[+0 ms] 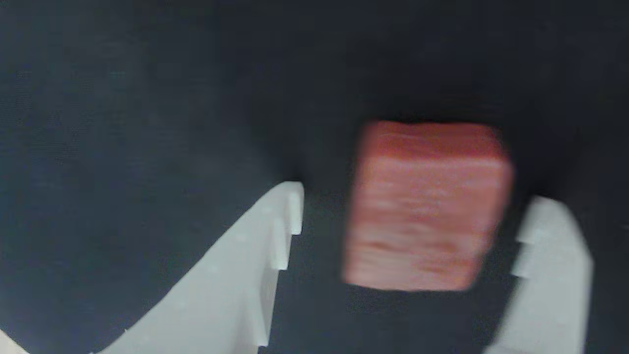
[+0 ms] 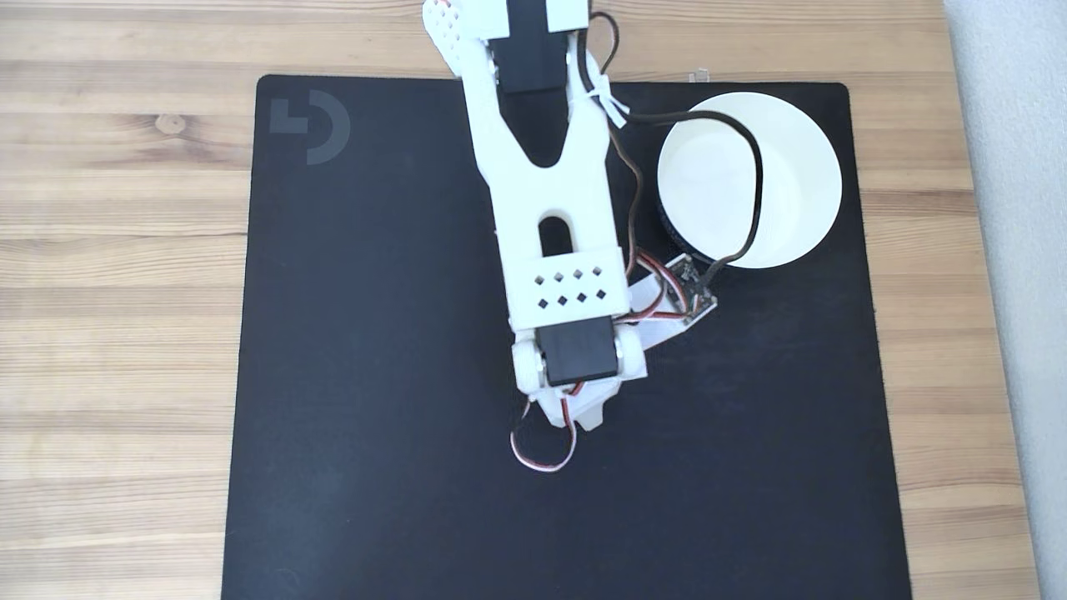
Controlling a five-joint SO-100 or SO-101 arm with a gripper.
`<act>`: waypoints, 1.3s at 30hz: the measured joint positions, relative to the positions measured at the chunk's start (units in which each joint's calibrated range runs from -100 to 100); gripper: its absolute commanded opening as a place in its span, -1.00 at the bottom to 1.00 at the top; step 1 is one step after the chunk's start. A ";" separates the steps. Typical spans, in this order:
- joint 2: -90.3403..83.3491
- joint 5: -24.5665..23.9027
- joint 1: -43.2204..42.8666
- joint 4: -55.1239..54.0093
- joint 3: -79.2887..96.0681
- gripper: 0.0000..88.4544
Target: Pick up the toy and place it on the plate
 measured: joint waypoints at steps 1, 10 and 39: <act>0.08 -0.26 -0.67 -0.25 -0.76 -0.95; 0.00 -2.99 -0.83 -0.25 -1.13 -0.95; -29.48 -13.28 -12.98 -3.38 -0.66 -0.95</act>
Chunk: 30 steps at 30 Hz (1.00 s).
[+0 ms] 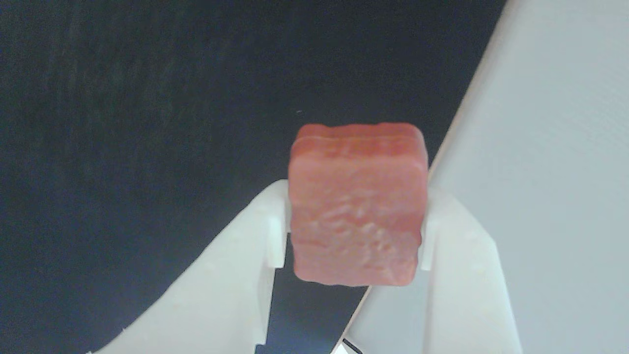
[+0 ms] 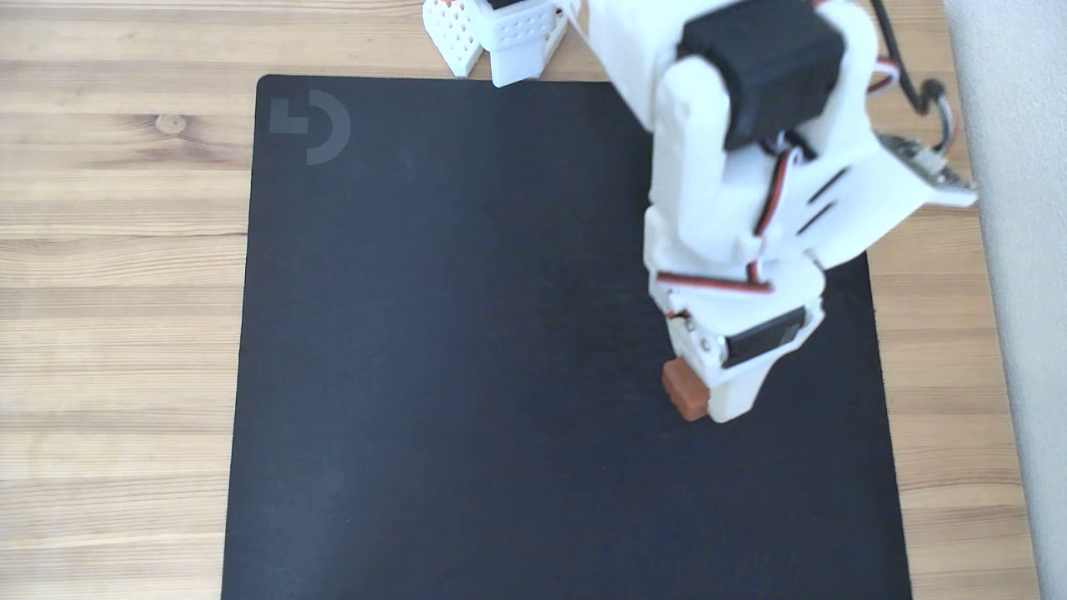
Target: Pick up the toy and place it on the plate
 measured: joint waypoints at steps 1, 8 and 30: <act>-1.00 -0.31 -0.67 -0.25 0.47 -0.95; -17.99 -5.20 -10.49 -13.85 26.26 -0.95; -63.78 -14.11 -28.05 -35.04 100.61 -0.94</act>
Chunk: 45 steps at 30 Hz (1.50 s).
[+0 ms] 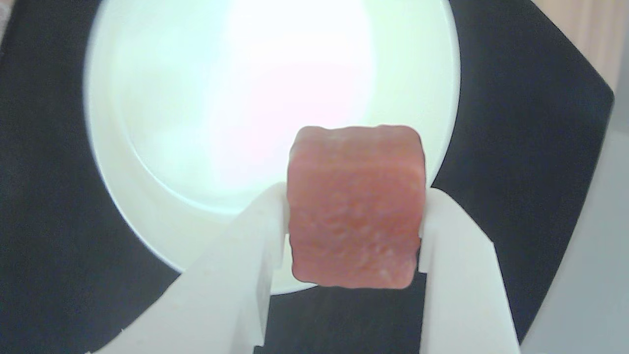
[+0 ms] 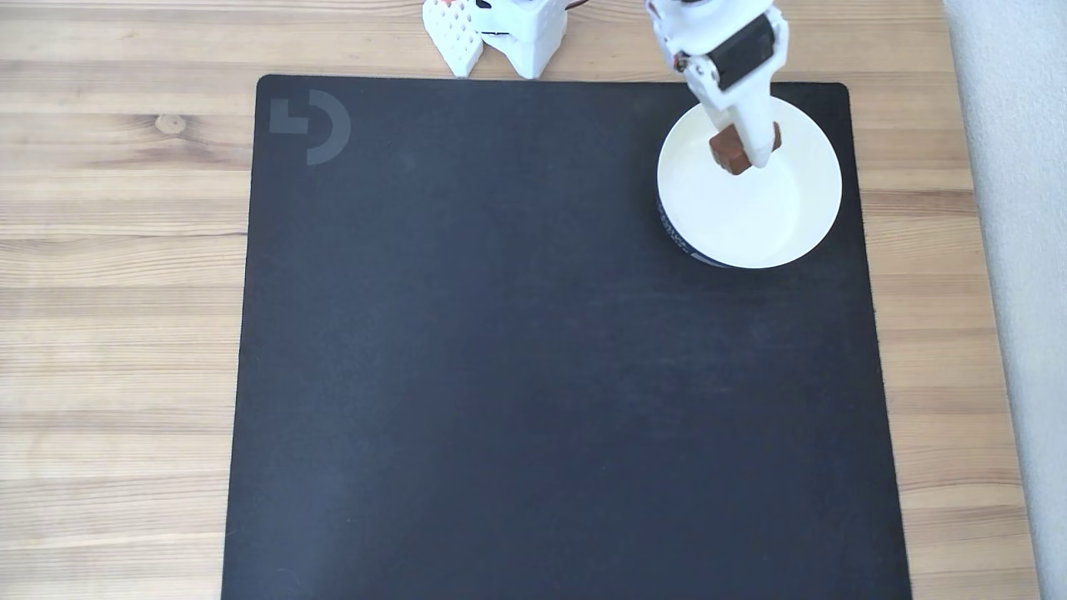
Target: Pick up the toy and place it on the plate
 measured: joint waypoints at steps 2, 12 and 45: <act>-2.75 0.00 0.00 -2.03 5.10 -0.93; -4.08 0.00 0.58 -8.02 11.43 -0.60; -31.31 0.46 29.71 -8.10 20.97 -0.95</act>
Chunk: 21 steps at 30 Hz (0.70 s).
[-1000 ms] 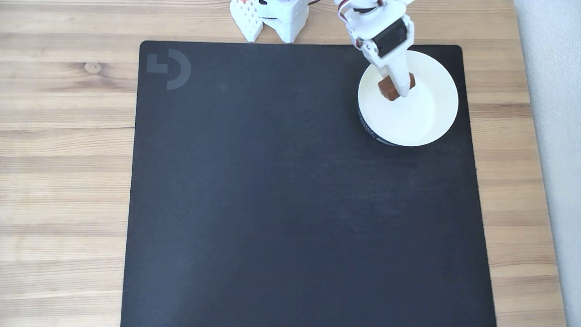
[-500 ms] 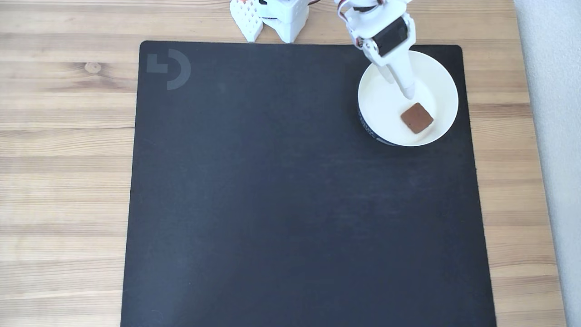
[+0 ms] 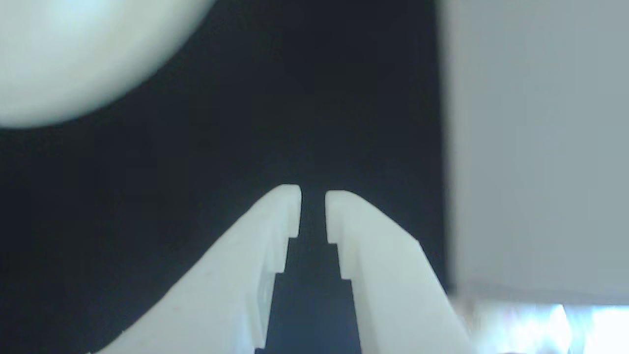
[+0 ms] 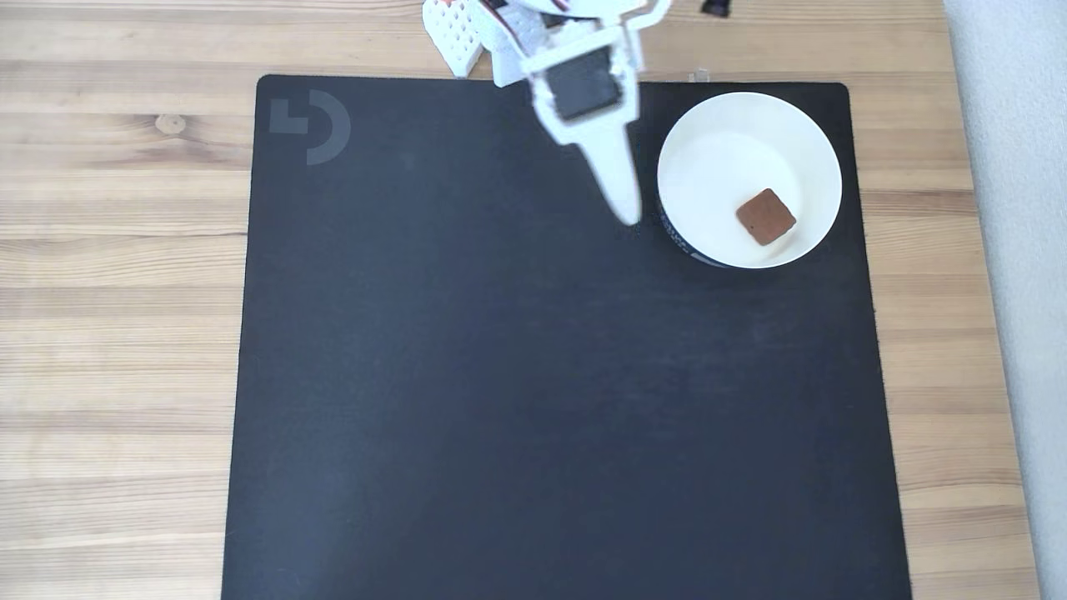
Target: Pick up the toy and place it on the plate
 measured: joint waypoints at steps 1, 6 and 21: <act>-1.83 0.21 1.25 0.00 0.38 -0.95; -14.32 4.22 12.57 0.00 4.91 -0.95; -19.57 9.27 19.23 0.68 19.08 -0.95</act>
